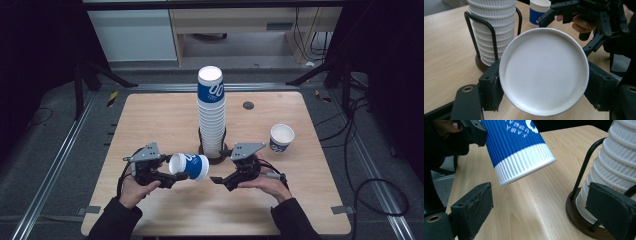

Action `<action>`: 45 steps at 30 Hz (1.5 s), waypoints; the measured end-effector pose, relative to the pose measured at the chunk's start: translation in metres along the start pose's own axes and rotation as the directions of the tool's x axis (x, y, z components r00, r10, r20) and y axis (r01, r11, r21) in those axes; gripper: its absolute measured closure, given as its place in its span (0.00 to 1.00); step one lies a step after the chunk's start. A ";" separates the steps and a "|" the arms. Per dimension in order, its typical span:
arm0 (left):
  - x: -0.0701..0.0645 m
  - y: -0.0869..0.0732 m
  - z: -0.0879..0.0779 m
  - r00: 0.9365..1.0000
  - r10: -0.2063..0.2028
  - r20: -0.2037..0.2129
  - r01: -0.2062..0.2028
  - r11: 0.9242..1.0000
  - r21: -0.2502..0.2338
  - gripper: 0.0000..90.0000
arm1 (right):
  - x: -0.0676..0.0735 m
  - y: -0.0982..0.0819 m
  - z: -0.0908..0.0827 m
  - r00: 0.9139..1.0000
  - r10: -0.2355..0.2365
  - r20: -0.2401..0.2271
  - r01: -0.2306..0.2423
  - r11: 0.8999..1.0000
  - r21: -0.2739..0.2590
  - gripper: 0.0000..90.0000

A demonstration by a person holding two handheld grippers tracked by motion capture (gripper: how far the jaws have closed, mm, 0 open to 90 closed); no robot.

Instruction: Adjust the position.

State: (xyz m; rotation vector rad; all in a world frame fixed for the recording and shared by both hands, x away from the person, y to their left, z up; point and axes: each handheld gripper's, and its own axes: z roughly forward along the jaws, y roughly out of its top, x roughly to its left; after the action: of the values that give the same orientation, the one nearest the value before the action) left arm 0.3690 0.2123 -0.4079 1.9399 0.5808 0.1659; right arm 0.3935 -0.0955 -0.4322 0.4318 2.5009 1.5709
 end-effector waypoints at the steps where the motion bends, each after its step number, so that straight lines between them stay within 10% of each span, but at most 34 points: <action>1: 0.000 0.000 0.000 1.000 0.001 0.006 -0.001 1.000 -0.010 0.29 | 0.000 0.000 0.000 1.000 0.001 0.000 -0.001 1.000 -0.004 0.08; 14: -0.003 0.001 0.003 0.997 -0.011 0.078 0.017 0.997 -0.069 0.29 | 0.002 -0.001 0.008 0.998 0.008 -0.061 -0.010 1.000 -0.024 0.08; 45: -0.011 -0.002 0.018 0.982 -0.005 0.190 0.010 1.000 -0.027 0.29 | 0.015 -0.004 0.030 0.982 -0.024 -0.190 0.020 0.999 -0.025 0.17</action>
State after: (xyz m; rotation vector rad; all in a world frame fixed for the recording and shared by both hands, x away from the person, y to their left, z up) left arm 0.3651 0.1933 -0.4158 1.9005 0.4564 -0.0167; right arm 0.3867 -0.0667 -0.4490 0.2605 2.6116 1.7057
